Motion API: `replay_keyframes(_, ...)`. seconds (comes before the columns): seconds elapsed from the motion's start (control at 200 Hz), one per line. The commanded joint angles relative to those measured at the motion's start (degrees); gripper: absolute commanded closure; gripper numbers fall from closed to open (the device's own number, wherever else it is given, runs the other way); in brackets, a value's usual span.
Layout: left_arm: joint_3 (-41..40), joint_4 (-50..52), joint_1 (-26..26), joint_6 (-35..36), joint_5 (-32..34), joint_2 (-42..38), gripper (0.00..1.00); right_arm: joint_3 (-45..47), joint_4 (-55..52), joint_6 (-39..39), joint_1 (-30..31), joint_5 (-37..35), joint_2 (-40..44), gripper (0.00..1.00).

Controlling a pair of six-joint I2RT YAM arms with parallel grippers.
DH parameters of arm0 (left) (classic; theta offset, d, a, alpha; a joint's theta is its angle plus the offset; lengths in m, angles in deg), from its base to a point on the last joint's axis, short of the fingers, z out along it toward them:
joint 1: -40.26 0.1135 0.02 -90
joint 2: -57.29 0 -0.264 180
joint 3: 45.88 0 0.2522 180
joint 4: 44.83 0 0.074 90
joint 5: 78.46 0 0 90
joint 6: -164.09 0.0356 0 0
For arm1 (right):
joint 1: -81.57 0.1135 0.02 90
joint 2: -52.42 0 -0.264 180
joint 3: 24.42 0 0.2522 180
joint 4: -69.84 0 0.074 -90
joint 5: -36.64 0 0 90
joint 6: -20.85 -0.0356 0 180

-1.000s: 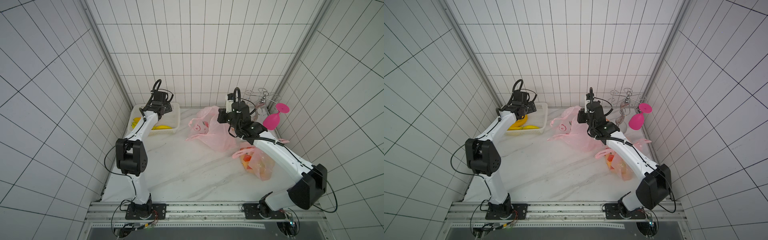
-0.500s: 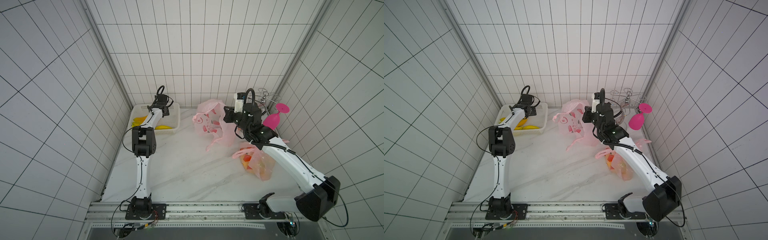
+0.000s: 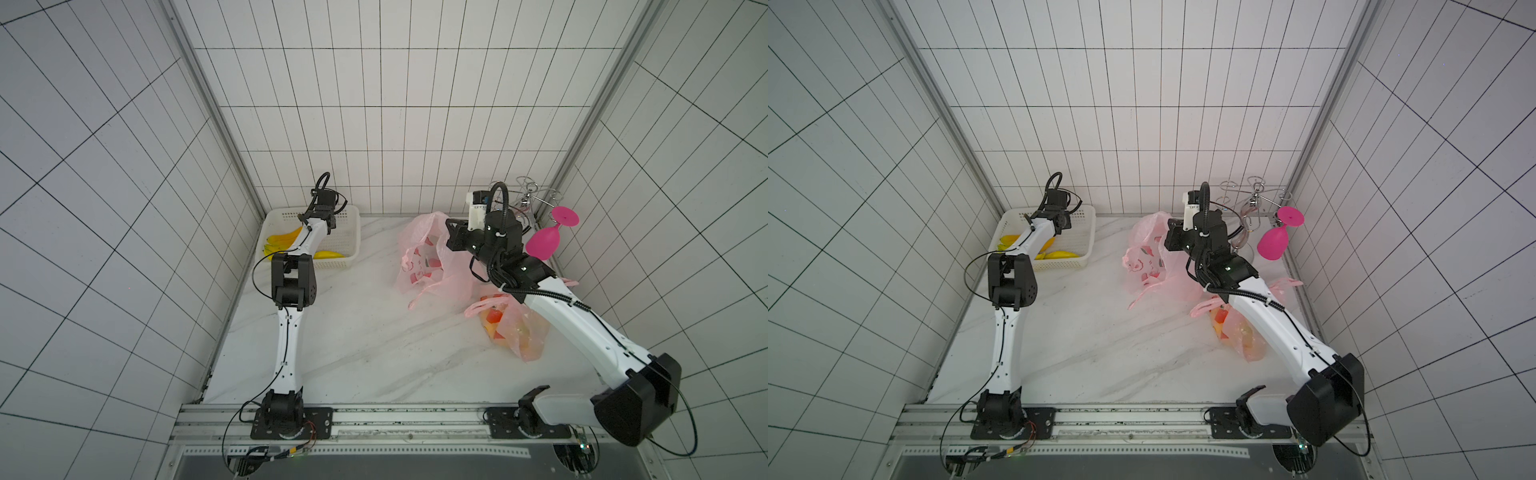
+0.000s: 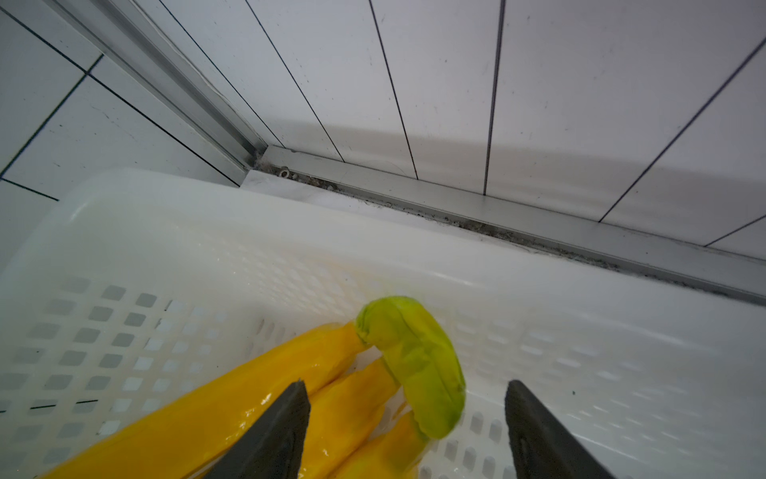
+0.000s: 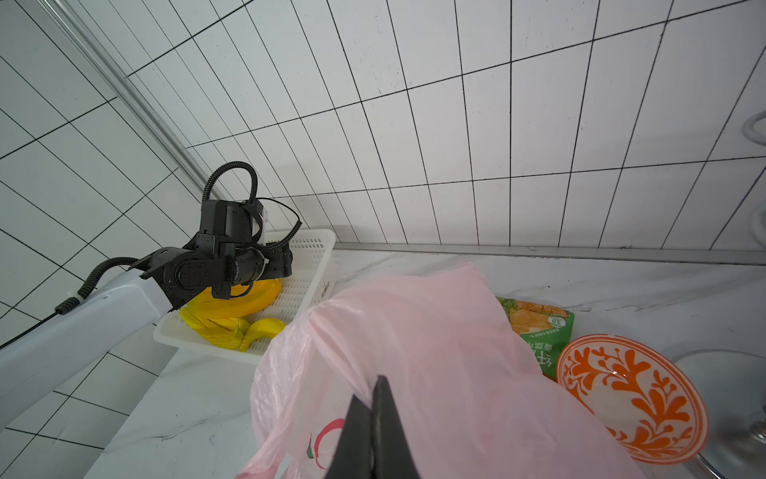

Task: Place the banana into a plastic bag & tie a knot
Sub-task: Pick up the banana from the basket.

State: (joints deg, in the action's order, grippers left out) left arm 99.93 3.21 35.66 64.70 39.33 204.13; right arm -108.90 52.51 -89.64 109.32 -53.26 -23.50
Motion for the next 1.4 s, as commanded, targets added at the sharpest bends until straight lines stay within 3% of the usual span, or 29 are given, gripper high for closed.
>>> replay_keyframes(0.0, 1.7, -1.2, 0.6, 0.2, 1.3, 2.2, 0.30, 3.3, 1.4, -0.4, -0.4, 0.5, 1.7, 1.00)
replay_keyframes(0.115, 1.5, -1.8, 0.9, 0.4, -0.1, 2.6, 0.44, 3.5, 1.3, -0.3, -0.4, 1.0, 1.3, 1.00)
replay_keyframes(0.45, 0.5, -3.8, 1.3, 1.2, 0.2, 2.5, 0.66, 4.9, 1.5, -0.3, -0.4, 1.1, 1.8, 1.00)
replay_keyframes(0.65, -5.1, -6.8, 1.2, -0.1, 0.8, -2.0, 0.89, 4.8, 1.1, -0.3, -0.3, 1.0, 1.8, 1.00)
replay_keyframes(0.805, -16.2, -13.2, 0.9, -2.1, 1.3, -11.4, 0.92, 4.4, 1.0, -0.3, -0.3, 0.9, 1.7, 1.00)
replay_keyframes(1.129, -28.9, -16.3, 0.1, -5.3, 0.8, -30.5, 0.97, 3.1, 0.4, 0.2, 0.2, 1.0, 1.5, 1.00)
replay_keyframes(1.244, -34.0, -16.9, 0.1, -9.0, -3.6, -37.6, 0.98, 2.7, 0.4, 0.2, 0.4, 0.7, 1.2, 1.00)
replay_keyframes(1.394, -42.7, -19.9, 0.0, -14.4, -16.5, -49.3, 0.99, 1.6, -0.3, 0.4, 0.6, 0.9, 0.7, 1.00)
